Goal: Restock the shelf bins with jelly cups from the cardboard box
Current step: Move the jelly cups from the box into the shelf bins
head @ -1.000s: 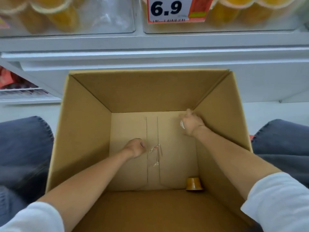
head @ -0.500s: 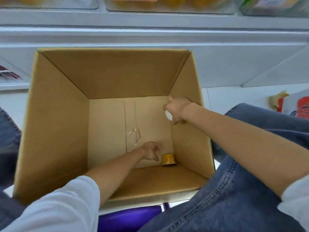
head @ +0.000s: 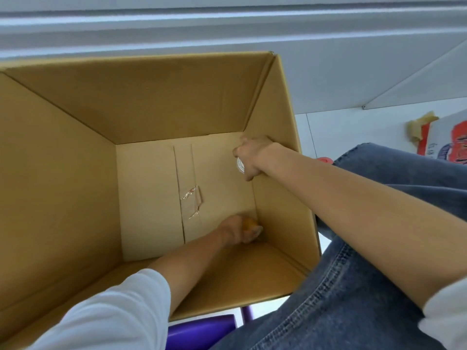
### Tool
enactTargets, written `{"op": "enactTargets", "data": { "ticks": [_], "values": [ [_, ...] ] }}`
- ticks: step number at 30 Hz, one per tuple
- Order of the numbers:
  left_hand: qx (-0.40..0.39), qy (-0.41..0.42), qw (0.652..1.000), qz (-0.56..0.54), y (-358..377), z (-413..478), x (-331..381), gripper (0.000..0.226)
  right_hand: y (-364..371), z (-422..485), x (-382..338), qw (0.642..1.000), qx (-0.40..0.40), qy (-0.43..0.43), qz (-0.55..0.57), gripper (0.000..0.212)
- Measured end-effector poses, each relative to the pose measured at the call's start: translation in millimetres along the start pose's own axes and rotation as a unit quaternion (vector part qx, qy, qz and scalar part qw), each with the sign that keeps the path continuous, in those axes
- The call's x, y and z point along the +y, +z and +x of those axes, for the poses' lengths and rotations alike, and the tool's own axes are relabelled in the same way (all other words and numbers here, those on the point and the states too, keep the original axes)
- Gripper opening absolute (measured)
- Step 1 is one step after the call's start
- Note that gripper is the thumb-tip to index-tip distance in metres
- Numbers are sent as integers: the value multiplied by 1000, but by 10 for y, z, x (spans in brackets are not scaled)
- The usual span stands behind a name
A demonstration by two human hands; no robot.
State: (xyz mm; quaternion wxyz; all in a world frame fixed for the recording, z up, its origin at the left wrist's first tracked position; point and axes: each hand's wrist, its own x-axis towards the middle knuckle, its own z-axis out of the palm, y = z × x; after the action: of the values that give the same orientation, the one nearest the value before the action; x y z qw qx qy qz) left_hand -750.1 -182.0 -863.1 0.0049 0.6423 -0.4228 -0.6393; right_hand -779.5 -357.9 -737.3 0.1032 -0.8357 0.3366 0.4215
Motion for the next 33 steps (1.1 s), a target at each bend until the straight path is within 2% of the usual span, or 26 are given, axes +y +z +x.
{"op": "enactTargets", "data": {
  "ticks": [2, 5, 8, 11, 17, 21, 23, 25, 28, 31, 33],
  "values": [
    [31, -12, 999, -4, -188, 26, -50, 40, -10, -12, -8, 1000, 8, 3, 28, 67],
    [57, -48, 990, -117, -674, -82, -97, 37, -34, -62, -9, 994, 24, 11, 105, 78],
    [91, -84, 967, -222, -1374, -407, -98, 36, -206, -145, -99, 988, 68, 1, 141, 74],
    [131, -36, 940, -312, -2079, -875, -66, 34, -537, -275, -282, 972, 148, -15, 181, 71],
    [183, 144, 881, -411, -3136, -2012, 284, 32, -1415, -664, -775, 901, 336, -79, 264, 73],
    [224, 240, 847, -417, -3442, -2661, 490, 32, -2017, -881, -1094, 837, 443, -110, 301, 61],
    [229, 275, 829, -430, -3587, -2894, 511, 40, -2281, -990, -1202, 816, 482, -121, 297, 61],
    [263, 287, 828, -404, -3724, -3097, 502, 49, -2494, -1087, -1284, 801, 508, -131, 290, 66],
    [399, 297, 824, -271, -3952, -3302, 500, 46, -2776, -1163, -1383, 772, 548, -148, 285, 64],
    [545, 305, 760, -179, -4217, -3461, 525, 62, -3096, -1172, -1474, 727, 594, -149, 311, 53],
    [613, 283, 727, -127, -4429, -3538, 567, 66, -3331, -1113, -1518, 701, 613, -149, 332, 51]
  ]
}}
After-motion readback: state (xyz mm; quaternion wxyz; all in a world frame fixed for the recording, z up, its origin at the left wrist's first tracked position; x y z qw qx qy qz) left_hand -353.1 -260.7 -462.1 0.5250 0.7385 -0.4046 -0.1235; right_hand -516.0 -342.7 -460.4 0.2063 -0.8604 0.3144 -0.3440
